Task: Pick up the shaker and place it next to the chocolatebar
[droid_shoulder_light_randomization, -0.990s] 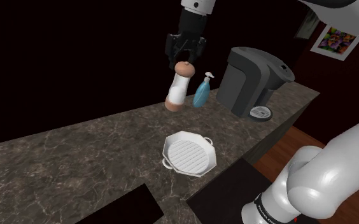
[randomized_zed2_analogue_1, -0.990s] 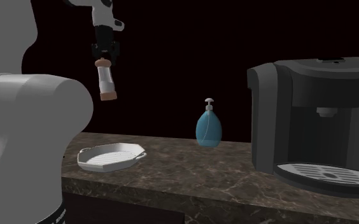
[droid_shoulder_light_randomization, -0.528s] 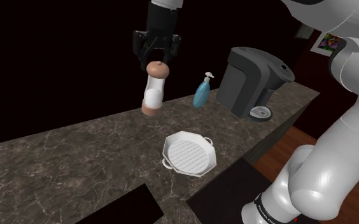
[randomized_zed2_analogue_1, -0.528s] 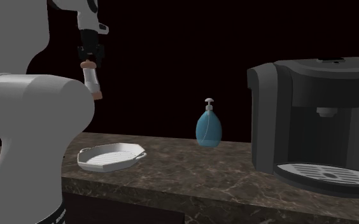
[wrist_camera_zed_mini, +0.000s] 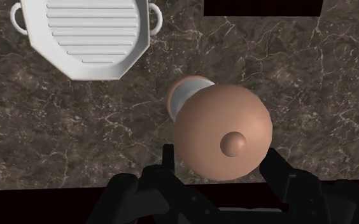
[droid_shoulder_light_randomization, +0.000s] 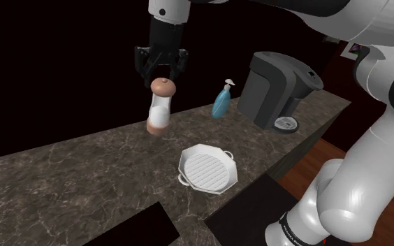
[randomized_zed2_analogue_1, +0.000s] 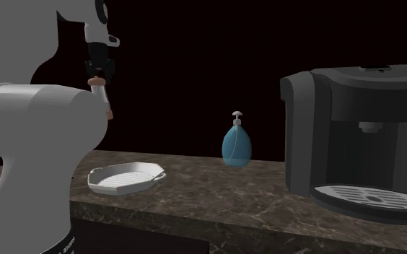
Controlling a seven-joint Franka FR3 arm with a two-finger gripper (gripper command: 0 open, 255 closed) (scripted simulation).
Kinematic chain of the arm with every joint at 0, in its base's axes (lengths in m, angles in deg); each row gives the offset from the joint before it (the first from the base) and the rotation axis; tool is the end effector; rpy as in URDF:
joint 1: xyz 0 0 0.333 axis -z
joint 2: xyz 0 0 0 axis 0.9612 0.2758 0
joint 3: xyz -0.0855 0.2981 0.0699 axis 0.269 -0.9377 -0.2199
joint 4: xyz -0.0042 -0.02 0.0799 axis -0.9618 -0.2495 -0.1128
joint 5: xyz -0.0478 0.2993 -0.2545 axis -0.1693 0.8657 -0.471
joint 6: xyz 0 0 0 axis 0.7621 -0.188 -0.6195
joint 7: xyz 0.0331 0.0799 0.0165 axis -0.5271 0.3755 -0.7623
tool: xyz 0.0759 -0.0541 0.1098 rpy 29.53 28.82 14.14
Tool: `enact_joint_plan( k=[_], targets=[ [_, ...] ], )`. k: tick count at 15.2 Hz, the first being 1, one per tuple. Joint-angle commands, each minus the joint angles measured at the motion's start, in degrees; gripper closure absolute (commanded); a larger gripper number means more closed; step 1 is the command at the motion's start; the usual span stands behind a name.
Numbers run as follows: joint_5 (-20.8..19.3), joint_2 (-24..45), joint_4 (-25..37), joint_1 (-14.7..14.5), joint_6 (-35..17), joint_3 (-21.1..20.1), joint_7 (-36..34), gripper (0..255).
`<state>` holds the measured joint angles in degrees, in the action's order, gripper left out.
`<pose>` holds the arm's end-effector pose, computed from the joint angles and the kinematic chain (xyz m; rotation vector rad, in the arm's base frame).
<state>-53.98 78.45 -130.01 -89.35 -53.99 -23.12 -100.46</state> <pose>0.4892 0.2963 0.5928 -3.1311 0.0991 -0.1007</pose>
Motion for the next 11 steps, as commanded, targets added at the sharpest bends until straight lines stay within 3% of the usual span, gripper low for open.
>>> enact_joint_plan(
  k=[1,11],
  targets=[
    [0.2,-0.7,-2.4,0.0,-1.8,0.0,0.0,255],
    [0.5,-1.8,-11.5,0.1,-9.8,0.1,0.0,255]
  ],
)
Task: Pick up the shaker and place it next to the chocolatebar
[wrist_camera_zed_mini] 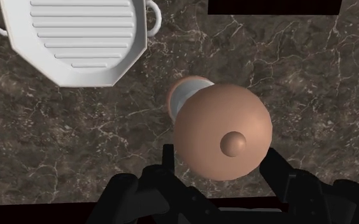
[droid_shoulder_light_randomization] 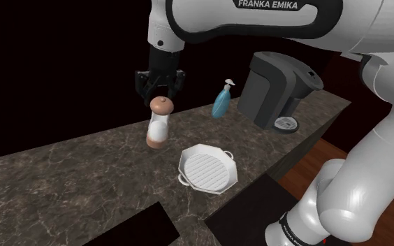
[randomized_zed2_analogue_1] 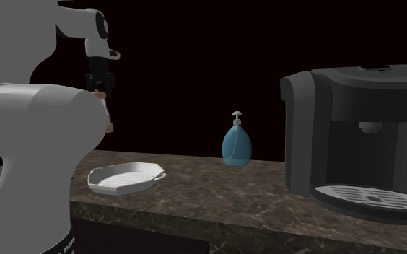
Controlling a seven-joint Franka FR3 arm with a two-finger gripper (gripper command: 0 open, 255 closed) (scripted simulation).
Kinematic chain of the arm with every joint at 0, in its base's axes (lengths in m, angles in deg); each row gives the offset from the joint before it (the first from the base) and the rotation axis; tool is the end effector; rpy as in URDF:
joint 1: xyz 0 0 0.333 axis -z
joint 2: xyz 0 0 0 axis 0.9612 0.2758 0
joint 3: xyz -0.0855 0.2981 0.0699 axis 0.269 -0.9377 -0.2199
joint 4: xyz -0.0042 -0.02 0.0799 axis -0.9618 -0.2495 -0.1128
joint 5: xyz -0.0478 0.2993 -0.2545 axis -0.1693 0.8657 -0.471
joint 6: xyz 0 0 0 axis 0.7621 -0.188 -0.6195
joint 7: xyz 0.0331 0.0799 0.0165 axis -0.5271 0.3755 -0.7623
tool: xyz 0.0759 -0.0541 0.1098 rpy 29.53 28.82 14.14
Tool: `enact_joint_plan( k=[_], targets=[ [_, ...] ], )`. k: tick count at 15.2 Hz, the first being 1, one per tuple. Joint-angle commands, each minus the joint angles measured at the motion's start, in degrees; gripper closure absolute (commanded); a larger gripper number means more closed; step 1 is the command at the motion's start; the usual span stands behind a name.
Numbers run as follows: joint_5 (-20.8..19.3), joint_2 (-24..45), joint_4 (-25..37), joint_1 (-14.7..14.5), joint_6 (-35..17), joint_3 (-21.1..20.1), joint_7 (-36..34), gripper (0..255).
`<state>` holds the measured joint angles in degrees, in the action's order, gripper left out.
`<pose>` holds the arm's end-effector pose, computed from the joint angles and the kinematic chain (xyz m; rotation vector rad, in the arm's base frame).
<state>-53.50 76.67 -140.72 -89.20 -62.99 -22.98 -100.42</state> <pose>0.4876 0.2963 0.5337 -3.1313 0.0993 -0.1006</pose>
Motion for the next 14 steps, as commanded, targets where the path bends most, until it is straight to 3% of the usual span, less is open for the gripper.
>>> enact_joint_plan(
  k=[1,14],
  targets=[
    [0.0,-0.1,-1.6,0.0,-1.6,0.0,0.0,255],
    [-0.3,0.7,-10.8,0.0,-11.5,0.0,-0.5,255]
  ],
)
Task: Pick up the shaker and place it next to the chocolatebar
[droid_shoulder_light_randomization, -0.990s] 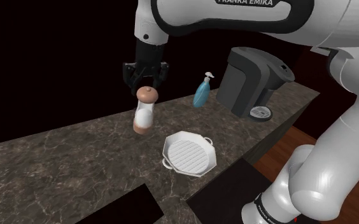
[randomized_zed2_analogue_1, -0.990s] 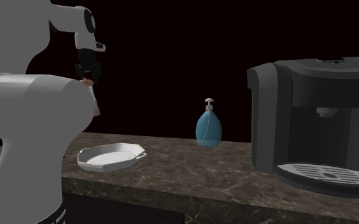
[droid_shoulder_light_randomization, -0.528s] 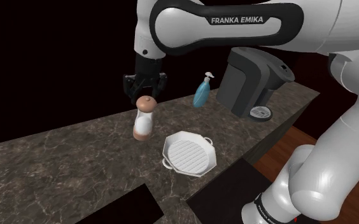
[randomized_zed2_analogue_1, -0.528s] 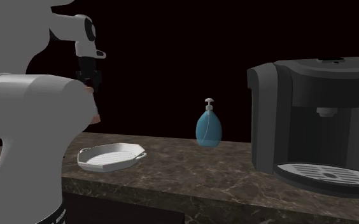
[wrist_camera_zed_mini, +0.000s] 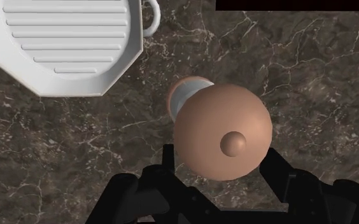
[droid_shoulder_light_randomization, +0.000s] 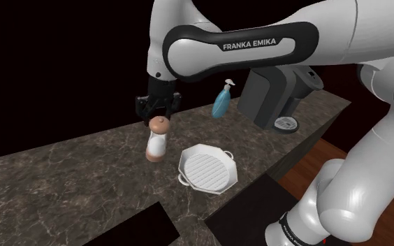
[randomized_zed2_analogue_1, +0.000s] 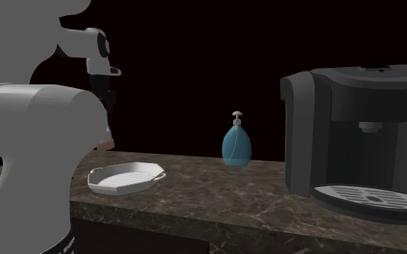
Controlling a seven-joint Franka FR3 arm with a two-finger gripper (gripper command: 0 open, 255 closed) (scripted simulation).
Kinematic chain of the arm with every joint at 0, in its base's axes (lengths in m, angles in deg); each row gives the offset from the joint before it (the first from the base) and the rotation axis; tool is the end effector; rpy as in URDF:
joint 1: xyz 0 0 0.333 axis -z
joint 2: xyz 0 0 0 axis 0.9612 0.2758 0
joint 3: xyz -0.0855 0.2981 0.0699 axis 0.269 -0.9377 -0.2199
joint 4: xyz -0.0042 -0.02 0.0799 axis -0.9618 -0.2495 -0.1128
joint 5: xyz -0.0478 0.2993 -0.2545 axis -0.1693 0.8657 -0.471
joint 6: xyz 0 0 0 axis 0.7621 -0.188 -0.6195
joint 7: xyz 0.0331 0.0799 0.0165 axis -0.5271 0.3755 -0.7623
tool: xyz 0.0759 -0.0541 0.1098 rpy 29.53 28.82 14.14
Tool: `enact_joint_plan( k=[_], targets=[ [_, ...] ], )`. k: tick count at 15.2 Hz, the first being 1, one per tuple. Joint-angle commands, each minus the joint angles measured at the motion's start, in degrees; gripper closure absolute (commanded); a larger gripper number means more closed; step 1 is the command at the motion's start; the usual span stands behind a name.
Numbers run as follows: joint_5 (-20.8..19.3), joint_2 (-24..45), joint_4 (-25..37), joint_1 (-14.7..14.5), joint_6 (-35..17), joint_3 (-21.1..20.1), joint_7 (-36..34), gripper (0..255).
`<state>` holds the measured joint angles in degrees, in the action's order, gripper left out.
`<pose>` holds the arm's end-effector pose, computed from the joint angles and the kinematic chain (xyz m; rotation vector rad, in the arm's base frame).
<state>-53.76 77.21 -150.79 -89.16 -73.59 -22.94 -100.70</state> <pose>0.4882 0.2953 0.4600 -3.1312 0.0992 -0.1010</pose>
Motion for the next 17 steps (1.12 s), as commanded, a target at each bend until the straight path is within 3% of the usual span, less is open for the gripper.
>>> enact_joint_plan(
  k=[1,17],
  targets=[
    [-0.1,0.3,-1.3,-0.1,-1.6,-0.1,-0.2,255],
    [-1.6,3.8,-8.8,-0.2,-12.4,-0.1,-1.5,255]
  ],
)
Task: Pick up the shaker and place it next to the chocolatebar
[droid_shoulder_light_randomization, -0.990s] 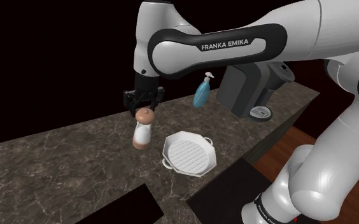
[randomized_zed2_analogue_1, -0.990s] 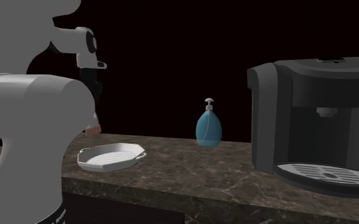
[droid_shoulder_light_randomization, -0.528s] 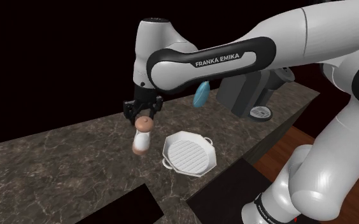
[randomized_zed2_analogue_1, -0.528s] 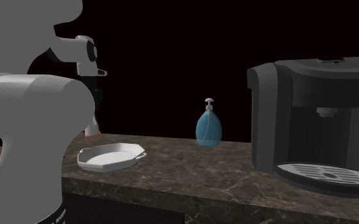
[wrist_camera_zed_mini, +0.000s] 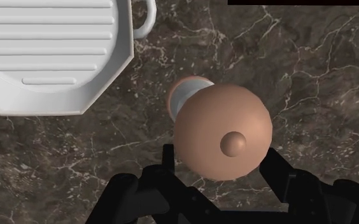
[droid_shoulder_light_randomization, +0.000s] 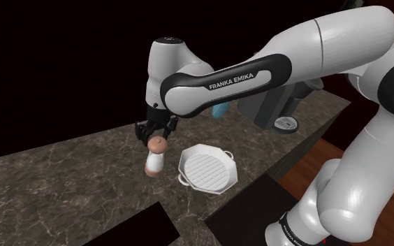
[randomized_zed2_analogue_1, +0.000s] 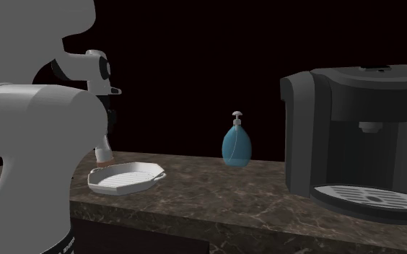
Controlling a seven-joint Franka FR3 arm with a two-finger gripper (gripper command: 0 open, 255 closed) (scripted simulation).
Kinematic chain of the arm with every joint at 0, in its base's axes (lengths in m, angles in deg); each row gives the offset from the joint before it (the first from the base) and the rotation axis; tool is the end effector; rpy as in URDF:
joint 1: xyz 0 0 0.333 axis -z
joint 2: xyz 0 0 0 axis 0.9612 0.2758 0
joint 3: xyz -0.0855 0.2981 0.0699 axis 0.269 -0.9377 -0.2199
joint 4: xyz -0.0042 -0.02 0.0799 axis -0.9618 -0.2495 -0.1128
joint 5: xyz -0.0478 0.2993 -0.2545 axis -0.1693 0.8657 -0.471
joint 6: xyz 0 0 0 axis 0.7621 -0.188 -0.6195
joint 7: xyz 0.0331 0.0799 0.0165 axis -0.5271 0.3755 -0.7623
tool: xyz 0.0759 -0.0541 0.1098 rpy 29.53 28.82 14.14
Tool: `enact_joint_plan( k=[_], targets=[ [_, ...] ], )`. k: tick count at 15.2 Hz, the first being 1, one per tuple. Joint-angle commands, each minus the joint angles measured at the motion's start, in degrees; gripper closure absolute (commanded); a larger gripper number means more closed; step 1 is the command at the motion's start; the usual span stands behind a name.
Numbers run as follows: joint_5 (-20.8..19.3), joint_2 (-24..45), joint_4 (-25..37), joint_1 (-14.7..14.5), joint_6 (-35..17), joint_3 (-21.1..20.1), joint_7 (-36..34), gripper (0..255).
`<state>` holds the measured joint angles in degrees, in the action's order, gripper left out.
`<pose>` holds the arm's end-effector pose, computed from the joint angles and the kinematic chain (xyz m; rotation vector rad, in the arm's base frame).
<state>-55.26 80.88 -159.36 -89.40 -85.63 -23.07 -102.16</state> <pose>0.4869 0.2966 0.3732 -3.1312 0.0989 -0.1007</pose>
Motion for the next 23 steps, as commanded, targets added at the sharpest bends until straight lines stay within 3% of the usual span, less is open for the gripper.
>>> enact_joint_plan(
  k=[1,6,7,12,16,23],
  targets=[
    [-0.1,0.1,-0.2,0.0,-0.4,0.0,0.0,255],
    [-0.1,0.1,-0.2,0.0,-0.4,0.0,0.0,255],
    [-0.1,0.1,-0.2,0.0,-0.4,0.0,0.0,0],
    [-0.1,0.1,-0.2,0.0,-0.4,0.0,0.0,0],
    [1.2,-3.0,3.7,0.1,6.5,0.0,0.8,0],
    [1.2,-3.0,3.7,0.1,6.5,0.0,0.8,0]
  ],
)
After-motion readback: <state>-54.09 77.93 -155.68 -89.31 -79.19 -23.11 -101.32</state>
